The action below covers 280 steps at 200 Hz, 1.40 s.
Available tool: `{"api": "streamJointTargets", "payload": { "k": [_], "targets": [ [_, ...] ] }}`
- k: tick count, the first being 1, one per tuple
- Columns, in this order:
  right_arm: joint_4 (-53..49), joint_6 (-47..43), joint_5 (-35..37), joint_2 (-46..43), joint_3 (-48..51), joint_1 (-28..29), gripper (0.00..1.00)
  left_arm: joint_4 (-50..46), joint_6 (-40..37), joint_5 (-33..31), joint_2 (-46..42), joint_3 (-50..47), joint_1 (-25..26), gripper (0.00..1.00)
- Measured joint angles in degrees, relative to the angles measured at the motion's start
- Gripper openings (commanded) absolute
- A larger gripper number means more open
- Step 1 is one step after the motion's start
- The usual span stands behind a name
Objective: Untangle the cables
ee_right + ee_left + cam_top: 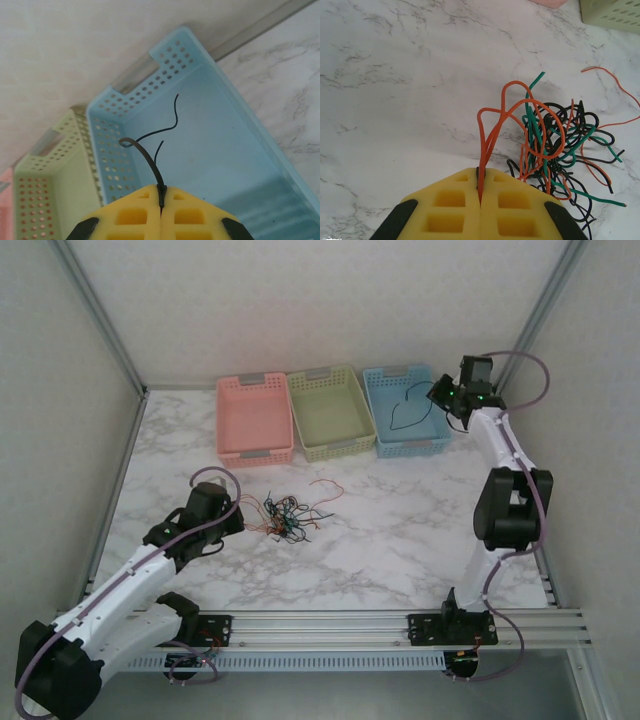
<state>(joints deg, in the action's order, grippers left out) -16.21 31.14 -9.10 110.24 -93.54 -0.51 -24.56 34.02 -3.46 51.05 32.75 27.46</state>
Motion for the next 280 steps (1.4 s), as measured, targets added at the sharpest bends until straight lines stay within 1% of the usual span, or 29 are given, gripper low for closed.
{"api": "streamJointTargets", "payload": {
  "k": [39,106,116,124,128,136,154,174,201,238,263,280],
  "targets": [
    [0.57,0.7,-1.36,6.58,-0.11,0.02,0.0,0.11,0.0,0.0,0.0,0.0,0.0,0.0],
    [0.13,1.01,-2.91,10.51,-0.24,0.09,0.0,0.48,0.0,0.0,0.72,0.0,0.0,0.0],
    [-0.22,0.76,-2.93,11.04,-0.28,0.17,0.03,0.5,0.0,0.02,0.72,0.0,0.0,0.0],
    [-0.7,0.52,-2.91,11.17,-0.28,0.26,0.08,0.52,-0.02,0.0,0.76,0.0,0.0,0.0],
    [-0.92,0.48,-2.93,11.19,-0.28,0.28,0.13,0.52,-0.02,0.02,0.81,0.0,0.0,0.0],
    [-1.25,0.09,-2.93,11.19,-0.33,0.37,0.2,0.52,-0.02,0.02,0.87,0.0,0.0,0.0],
    [-1.29,-0.55,-2.93,11.17,-0.52,0.44,0.33,0.55,-0.15,0.02,1.14,0.0,0.0,0.0],
    [-1.44,-1.25,-2.89,10.82,-0.52,0.7,0.38,0.57,-0.2,0.04,1.31,0.0,0.0,0.0],
    [-1.68,-1.79,-2.34,7.63,0.85,0.94,0.41,0.92,-0.22,0.22,1.62,0.0,0.0,0.0],
    [-2.47,-1.75,0.48,-0.94,4.37,1.2,0.42,1.66,-0.22,0.46,1.62,0.0,0.0,0.0],
    [-1.81,-1.75,0.98,-7.23,9.66,1.62,0.4,1.95,-0.24,0.85,1.62,0.0,0.0,0.0],
    [-1.51,-1.81,0.85,-10.88,13.68,3.1,0.4,2.08,-0.44,1.49,1.64,0.0,0.0,0.0]
  ]
}}
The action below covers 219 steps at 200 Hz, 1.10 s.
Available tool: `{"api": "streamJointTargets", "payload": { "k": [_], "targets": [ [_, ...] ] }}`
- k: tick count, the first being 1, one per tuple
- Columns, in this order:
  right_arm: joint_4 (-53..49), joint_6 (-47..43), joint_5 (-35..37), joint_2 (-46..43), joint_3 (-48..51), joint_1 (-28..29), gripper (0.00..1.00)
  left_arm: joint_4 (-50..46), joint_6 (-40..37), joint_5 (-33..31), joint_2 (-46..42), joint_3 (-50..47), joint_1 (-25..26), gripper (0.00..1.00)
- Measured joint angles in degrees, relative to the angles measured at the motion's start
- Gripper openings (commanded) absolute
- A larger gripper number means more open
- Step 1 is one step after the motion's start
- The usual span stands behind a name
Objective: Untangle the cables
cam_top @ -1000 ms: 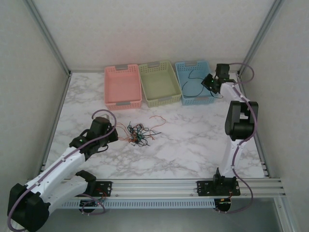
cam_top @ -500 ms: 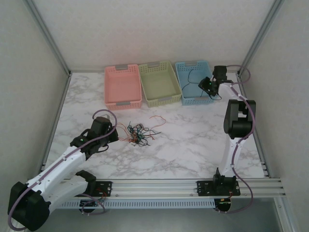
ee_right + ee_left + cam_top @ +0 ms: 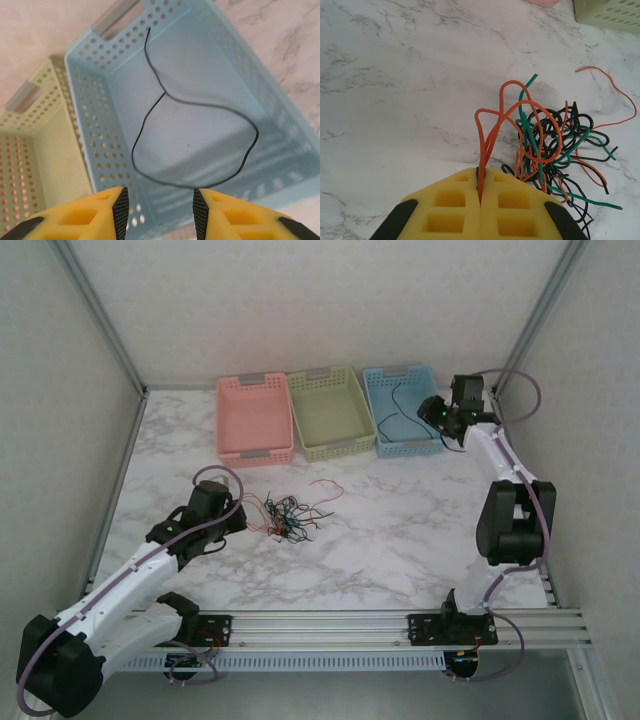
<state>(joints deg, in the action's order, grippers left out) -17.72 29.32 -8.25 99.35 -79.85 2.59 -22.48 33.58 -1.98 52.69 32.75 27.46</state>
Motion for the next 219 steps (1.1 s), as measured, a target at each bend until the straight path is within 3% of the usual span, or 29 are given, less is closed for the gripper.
{"api": "streamJointTargets", "payload": {
  "k": [61,97,149,219],
  "targets": [
    [0.44,-1.18,-5.18,-11.61,15.47,14.95,0.39,0.87,-0.22,0.76,0.33,-0.55,-0.2,0.0],
    [1.68,-0.55,-8.57,-13.49,21.81,24.0,0.4,1.31,-0.22,1.27,1.22,-1.29,-0.2,0.0],
    [4.87,0.63,-11.3,-7.58,22.58,35.5,0.43,1.68,-0.2,1.49,1.46,-2.89,-0.2,0.0],
    [6.34,1.7,-12.94,5.2,14.71,39.34,0.43,1.68,-0.2,1.29,1.25,-3.74,-0.2,0.0]
  ]
}}
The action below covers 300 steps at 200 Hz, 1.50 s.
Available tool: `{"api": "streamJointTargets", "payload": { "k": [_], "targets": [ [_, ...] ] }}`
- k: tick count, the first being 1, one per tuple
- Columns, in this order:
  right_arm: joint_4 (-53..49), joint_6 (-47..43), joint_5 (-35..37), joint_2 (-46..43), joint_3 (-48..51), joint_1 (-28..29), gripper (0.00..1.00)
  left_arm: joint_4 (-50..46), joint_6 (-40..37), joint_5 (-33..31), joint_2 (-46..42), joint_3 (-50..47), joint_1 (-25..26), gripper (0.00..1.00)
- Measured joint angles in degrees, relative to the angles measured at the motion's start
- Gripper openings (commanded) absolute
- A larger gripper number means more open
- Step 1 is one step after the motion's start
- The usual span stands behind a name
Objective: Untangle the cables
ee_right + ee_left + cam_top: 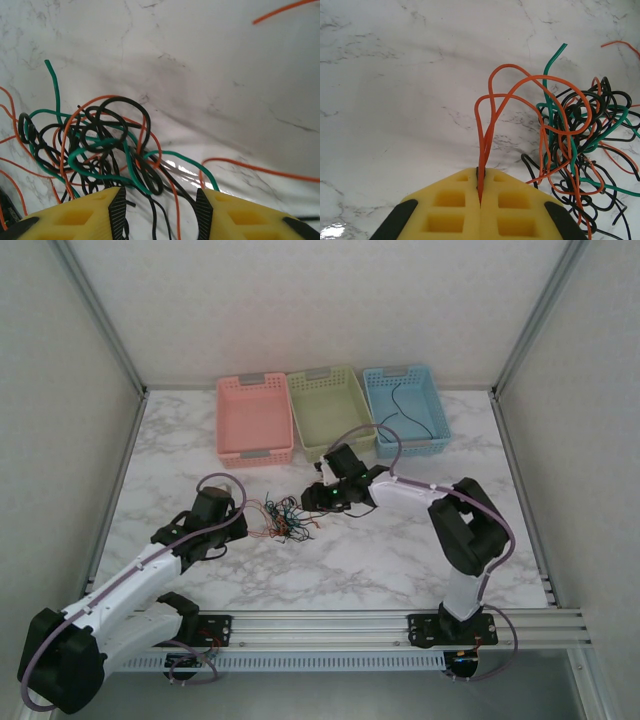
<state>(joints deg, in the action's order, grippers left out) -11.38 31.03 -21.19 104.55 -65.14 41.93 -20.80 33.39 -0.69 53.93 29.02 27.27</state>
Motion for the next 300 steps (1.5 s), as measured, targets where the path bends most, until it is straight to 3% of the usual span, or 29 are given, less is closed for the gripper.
{"api": "streamJointTargets", "payload": {
  "k": [59,110,214,254,300],
  "targets": [
    [0.02,0.79,-0.57,3.08,-2.6,1.16,0.33,0.0,0.0,-0.02,-0.68,0.0,0.0,0.0],
    [0.04,1.11,-1.09,3.74,-3.26,1.99,0.0,0.0,0.02,-0.02,-0.68,0.0,0.0,0.0],
    [-2.4,-3.63,2.93,-6.01,2.23,1.46,0.0,-0.04,0.02,-1.55,-1.51,0.0,0.0,0.0],
    [-2.75,-4.94,1.81,-7.17,4.7,-0.79,0.17,-0.04,0.02,-1.53,-1.51,0.0,0.0,0.0],
    [-2.34,-4.9,1.46,-7.15,5.16,-0.81,0.27,-0.04,0.02,-1.53,-1.49,0.0,0.0,0.0]
  ]
}}
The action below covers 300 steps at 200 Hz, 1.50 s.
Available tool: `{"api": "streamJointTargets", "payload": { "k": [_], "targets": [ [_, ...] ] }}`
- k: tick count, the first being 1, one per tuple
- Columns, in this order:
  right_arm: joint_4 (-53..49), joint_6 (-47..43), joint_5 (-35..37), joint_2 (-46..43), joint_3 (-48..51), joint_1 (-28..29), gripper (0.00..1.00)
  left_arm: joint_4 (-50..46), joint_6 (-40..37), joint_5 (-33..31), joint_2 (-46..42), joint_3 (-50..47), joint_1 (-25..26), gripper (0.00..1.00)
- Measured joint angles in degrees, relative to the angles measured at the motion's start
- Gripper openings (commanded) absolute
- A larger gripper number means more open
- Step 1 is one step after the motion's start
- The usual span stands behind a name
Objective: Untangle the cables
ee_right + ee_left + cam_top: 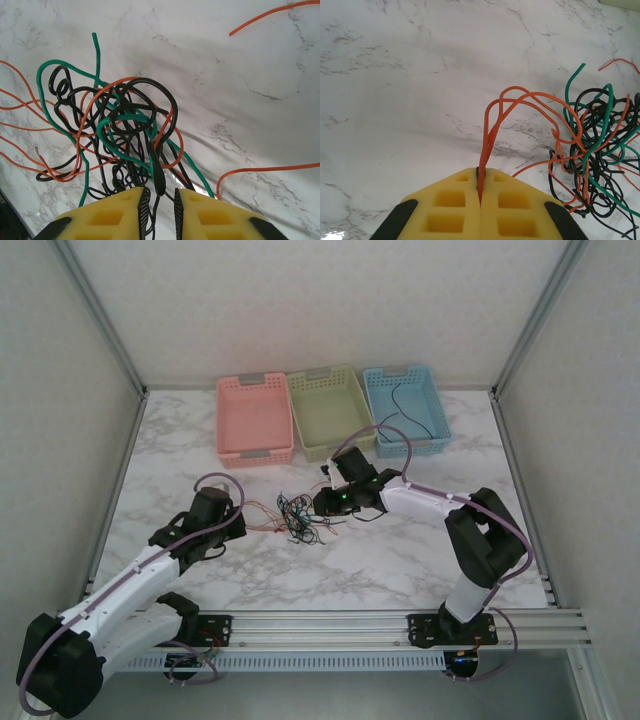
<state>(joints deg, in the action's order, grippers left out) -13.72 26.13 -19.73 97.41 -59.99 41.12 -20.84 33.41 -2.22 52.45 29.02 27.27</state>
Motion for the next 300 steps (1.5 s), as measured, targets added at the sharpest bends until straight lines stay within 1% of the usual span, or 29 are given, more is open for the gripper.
{"api": "streamJointTargets", "payload": {
  "k": [30,64,74,123,155,190,210,231,262,300],
  "targets": [
    [-0.09,0.0,0.0,0.44,-0.28,0.0,0.28,0.02,0.0,0.0,0.0,0.0,0.0,0.0],
    [-0.5,0.0,0.02,1.95,-2.45,0.0,0.27,0.02,0.0,0.0,0.0,-0.02,0.0,0.0],
    [-0.57,0.0,0.0,2.36,-3.04,0.0,0.24,0.02,0.0,0.0,-0.02,-0.02,0.0,0.0],
    [-0.66,-0.02,-0.04,2.8,-3.89,0.0,0.0,0.02,0.0,0.02,-0.02,-0.33,0.0,0.0],
    [-0.68,-0.02,0.35,2.34,-3.78,0.0,0.0,0.02,0.0,0.02,-0.02,-0.33,0.0,0.0],
    [-1.57,-1.14,1.33,-0.94,-2.93,-0.74,0.0,0.02,0.0,0.0,-0.22,-0.35,0.0,0.0],
    [-1.46,-1.33,1.05,-4.44,-0.24,-3.67,0.0,0.04,0.02,-0.02,-1.14,-0.52,0.0,0.0],
    [-1.31,-0.98,0.2,-8.46,4.28,-8.57,0.0,0.07,0.07,-0.17,-2.32,-0.85,0.0,0.0],
    [-0.59,1.42,-2.08,-12.87,11.3,-18.45,0.0,0.24,0.48,-0.42,-3.39,-1.03,0.02,0.0],
    [-0.52,3.37,-0.83,-16.83,16.79,-29.14,0.0,-1.55,0.9,-3.28,-5.84,-1.18,-0.11,0.0]
  ]
}}
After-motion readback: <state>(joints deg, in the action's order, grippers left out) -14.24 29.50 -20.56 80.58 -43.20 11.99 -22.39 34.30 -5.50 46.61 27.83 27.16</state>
